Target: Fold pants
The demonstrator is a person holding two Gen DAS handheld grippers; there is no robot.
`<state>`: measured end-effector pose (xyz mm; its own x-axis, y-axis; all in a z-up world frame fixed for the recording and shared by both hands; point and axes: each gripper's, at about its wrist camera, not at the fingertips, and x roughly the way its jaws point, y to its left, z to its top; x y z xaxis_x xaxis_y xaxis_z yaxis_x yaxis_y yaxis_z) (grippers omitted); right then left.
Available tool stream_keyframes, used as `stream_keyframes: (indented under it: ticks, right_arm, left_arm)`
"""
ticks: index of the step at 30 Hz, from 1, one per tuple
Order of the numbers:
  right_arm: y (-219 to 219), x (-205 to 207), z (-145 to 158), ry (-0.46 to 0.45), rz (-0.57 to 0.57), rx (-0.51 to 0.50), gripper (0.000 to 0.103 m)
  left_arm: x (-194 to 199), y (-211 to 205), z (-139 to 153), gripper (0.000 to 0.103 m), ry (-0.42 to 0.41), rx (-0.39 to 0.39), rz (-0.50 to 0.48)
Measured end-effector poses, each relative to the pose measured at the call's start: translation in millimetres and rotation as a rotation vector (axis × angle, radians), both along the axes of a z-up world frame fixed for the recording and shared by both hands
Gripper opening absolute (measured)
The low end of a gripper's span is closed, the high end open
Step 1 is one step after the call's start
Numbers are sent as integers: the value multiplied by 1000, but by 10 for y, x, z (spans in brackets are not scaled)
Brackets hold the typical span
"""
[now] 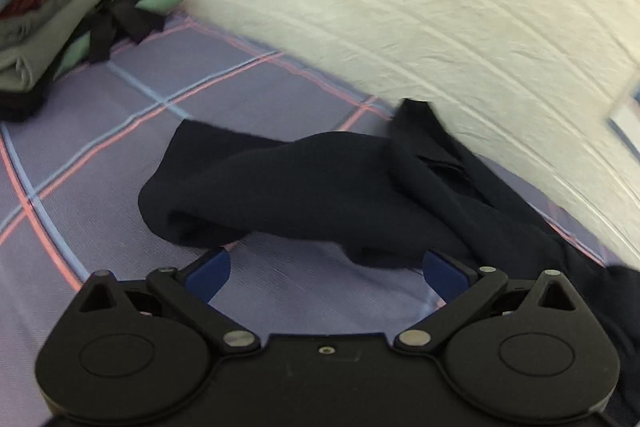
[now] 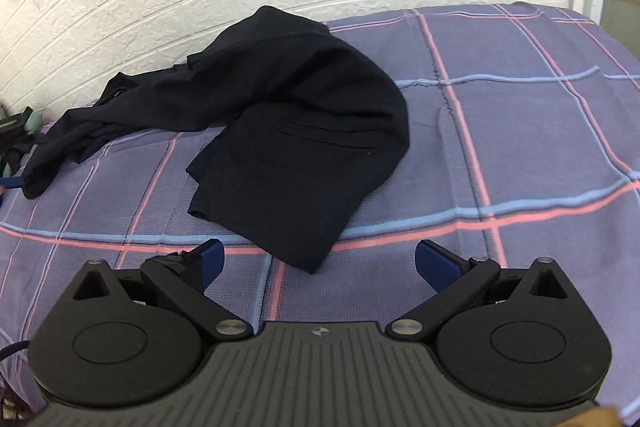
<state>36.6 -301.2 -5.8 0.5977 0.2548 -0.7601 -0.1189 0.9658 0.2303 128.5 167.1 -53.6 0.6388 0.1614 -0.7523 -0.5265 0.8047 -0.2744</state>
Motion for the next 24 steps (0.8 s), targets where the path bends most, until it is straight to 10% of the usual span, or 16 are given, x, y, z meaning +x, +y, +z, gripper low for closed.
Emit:
stream_keyframes:
  ticks: [14,15,18,24]
  right_arm:
    - [55,313,-286,39,-44,125,103]
    - [75,333,-278,35,-40,116,92]
    - [136,377,-172,1,-14,20,27]
    - [-175,498,496,-187,-25,-142,21]
  left_arm:
    - [221,457,-256,102,-97,-277,193]
    - [205,504,-272,79,-130,-327,192]
    - [133,562,-113,77,-177,-328,196]
    - [-305,932,823,76,-329,-260,159]
